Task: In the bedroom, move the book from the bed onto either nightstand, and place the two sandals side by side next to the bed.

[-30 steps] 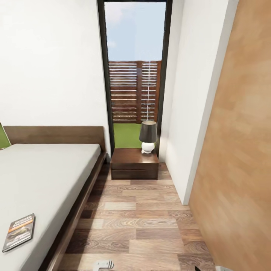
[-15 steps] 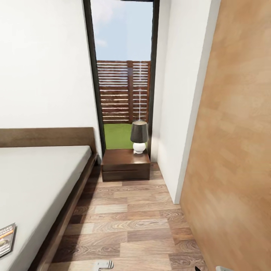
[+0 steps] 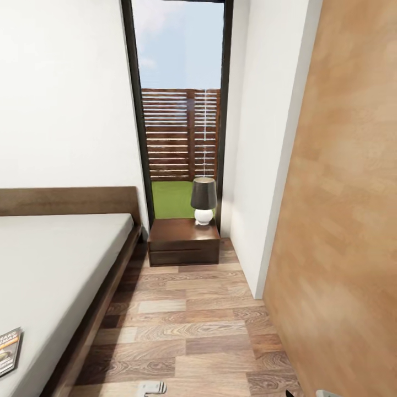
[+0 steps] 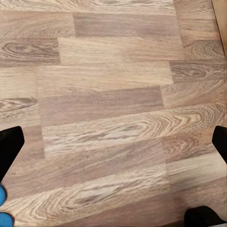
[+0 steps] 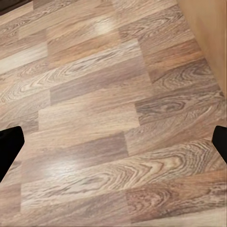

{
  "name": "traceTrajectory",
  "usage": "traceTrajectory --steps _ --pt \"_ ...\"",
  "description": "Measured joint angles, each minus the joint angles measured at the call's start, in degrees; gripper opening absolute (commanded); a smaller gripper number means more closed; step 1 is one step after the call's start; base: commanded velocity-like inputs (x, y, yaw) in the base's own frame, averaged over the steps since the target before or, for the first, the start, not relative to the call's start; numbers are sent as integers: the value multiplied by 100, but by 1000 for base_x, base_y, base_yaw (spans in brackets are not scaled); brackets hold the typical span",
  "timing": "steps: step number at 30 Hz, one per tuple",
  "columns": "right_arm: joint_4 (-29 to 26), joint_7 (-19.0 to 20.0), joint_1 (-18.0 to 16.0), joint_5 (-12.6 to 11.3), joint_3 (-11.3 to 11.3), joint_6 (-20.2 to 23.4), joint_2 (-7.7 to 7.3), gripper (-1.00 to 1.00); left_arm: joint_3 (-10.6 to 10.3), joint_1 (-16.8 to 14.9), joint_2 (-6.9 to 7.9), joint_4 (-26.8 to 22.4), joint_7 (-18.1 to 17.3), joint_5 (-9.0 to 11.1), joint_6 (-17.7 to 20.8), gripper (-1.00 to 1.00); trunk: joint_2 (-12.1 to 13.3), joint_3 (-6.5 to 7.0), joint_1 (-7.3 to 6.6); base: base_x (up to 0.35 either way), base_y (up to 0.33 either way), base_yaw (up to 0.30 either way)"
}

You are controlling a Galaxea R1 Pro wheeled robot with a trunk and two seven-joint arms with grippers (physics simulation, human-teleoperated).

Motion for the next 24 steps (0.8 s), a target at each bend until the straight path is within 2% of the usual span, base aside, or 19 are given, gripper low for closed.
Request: traceTrajectory --steps 6,14,24 --pt "1 -6 0 0 4 0 0 100 0 0 2 0 0 0 1 100 0 0 -1 124 -142 0" --pt "0 -7 0 0 8 1 0 100 0 0 2 0 0 1 -1 100 0 0 0 41 -20 0" --pt "-1 -7 0 0 8 0 0 100 0 0 2 0 0 2 -1 100 0 0 -1 174 -100 0"
